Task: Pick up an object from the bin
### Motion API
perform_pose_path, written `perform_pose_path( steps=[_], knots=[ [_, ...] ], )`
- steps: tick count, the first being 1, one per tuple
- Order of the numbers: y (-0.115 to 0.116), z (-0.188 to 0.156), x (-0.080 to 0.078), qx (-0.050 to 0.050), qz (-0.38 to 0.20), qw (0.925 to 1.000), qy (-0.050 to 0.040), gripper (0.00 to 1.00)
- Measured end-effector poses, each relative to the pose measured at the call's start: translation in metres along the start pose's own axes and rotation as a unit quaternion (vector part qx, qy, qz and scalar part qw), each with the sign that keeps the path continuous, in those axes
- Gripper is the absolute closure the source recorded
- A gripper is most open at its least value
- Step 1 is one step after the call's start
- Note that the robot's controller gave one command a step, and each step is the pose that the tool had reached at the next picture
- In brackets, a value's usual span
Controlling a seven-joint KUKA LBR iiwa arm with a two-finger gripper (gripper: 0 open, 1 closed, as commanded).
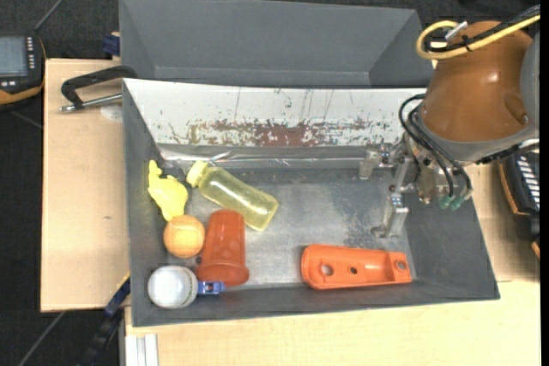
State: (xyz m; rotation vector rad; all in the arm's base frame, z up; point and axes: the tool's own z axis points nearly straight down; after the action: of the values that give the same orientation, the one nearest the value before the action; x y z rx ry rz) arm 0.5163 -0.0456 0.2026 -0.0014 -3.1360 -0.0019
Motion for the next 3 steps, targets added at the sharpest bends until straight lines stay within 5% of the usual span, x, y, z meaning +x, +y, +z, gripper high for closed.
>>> perform_pose_path(
  steps=[2,3],
  knots=[
    [0.001,-0.001,-0.002,0.001,-0.001,1.0,-0.0066,0.0],
    [-0.045,0.007,-0.002,-0.001,-0.046,0.9989,-0.0016,0.0]
  ],
)
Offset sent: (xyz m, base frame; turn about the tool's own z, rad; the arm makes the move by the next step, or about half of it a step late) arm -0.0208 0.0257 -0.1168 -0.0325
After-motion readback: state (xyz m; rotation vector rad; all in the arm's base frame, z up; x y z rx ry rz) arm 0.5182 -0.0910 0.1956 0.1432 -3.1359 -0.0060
